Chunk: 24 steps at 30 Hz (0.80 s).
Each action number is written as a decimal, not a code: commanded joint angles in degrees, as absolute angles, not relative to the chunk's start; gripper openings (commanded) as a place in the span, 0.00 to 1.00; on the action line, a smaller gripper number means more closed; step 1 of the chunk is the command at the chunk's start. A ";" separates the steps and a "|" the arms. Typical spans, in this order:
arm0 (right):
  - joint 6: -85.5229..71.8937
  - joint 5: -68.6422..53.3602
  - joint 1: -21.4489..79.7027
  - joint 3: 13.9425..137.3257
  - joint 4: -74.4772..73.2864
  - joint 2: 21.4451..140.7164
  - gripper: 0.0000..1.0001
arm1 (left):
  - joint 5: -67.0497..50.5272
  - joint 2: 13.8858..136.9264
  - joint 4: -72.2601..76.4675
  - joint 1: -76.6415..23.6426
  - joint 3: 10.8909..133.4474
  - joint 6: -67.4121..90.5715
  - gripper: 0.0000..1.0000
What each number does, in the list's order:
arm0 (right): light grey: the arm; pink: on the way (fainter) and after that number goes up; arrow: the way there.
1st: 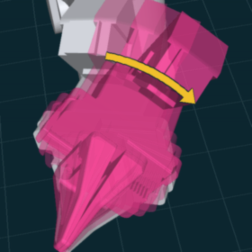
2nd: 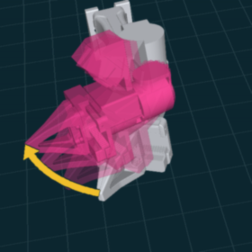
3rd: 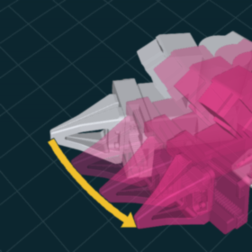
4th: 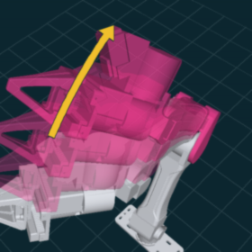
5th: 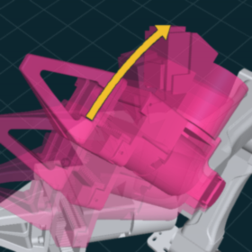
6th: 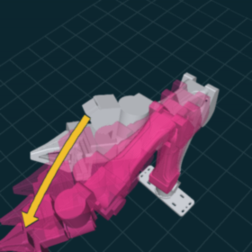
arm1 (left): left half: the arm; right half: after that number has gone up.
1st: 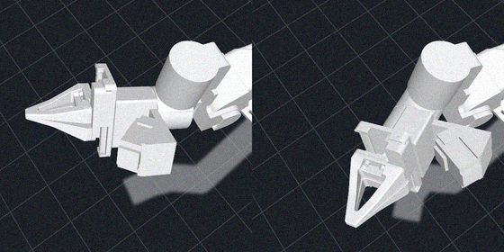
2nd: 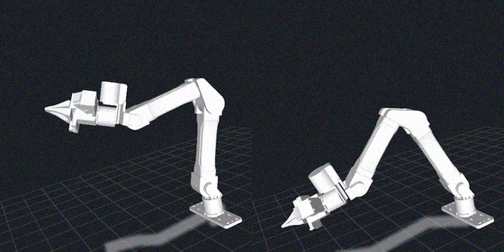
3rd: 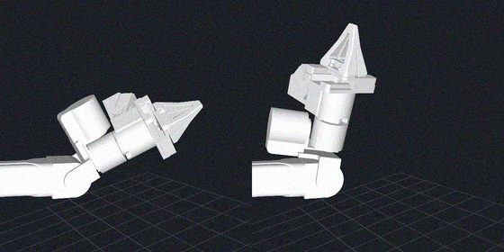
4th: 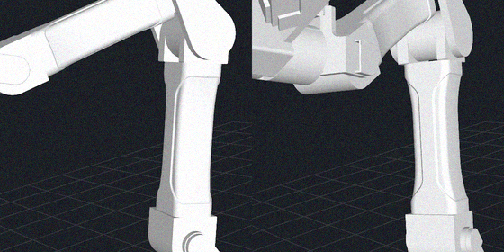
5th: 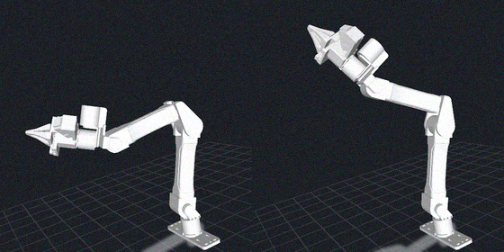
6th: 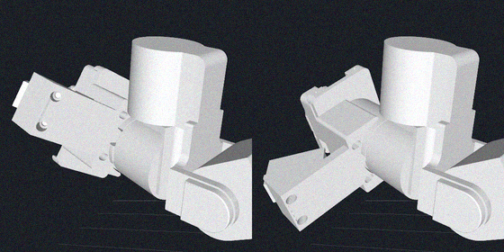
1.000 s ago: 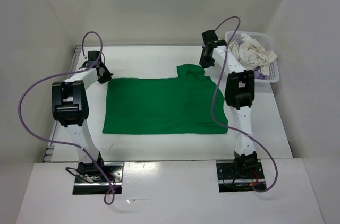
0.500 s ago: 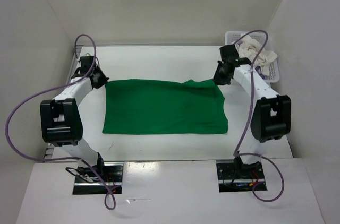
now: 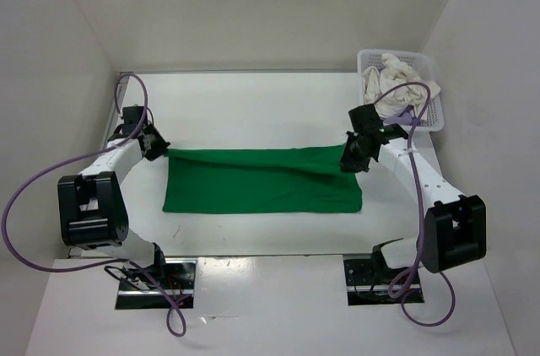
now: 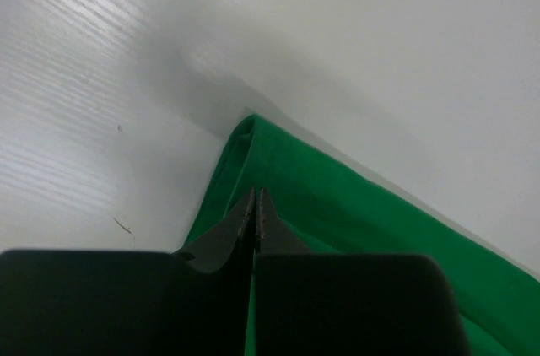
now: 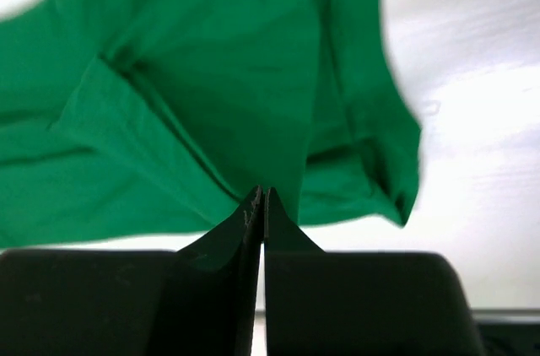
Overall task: Fold and stack the t-shirts
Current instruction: Fold the other side of the tshirt into a rectangle
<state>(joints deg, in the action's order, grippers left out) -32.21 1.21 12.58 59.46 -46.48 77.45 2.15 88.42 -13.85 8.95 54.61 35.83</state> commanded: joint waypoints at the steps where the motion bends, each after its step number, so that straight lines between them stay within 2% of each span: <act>1: -33.75 1.58 15.90 60.29 -53.34 76.11 0.04 | 1.76 85.78 -14.41 9.32 53.61 35.42 0.02; 5: -35.32 4.48 17.93 60.29 -57.91 74.89 0.04 | 1.76 84.64 -14.94 9.84 52.47 35.94 0.10; 10: -35.33 7.38 18.54 60.29 -61.61 72.96 0.19 | 1.76 81.49 -14.94 11.07 51.33 37.00 0.23; 13: -35.33 6.68 18.54 60.29 -61.61 72.95 0.27 | 1.76 78.50 -14.94 12.48 51.33 38.23 0.26; 16: -34.64 5.99 18.54 61.43 -59.16 72.95 0.29 | -0.17 75.60 -14.07 12.48 51.86 38.23 0.26; 18: -33.84 4.58 18.54 61.96 -54.16 74.87 0.19 | 0.43 74.98 -13.36 9.85 52.55 38.23 0.26; 19: -33.23 2.83 18.54 61.96 -52.40 76.27 0.09 | 0.44 74.97 -12.84 8.89 52.56 38.23 0.26; 21: -32.43 1.93 19.76 62.58 -46.28 80.39 0.00 | -1.05 76.37 -12.83 6.43 52.56 38.23 0.27; 24: -32.43 1.93 22.31 63.89 -38.71 85.49 0.00 | -3.60 79.70 -10.91 3.01 51.42 39.63 0.27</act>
<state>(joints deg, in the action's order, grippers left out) -33.43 3.18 19.42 60.86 -50.87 80.49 -1.08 77.65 -13.17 4.97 51.42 38.06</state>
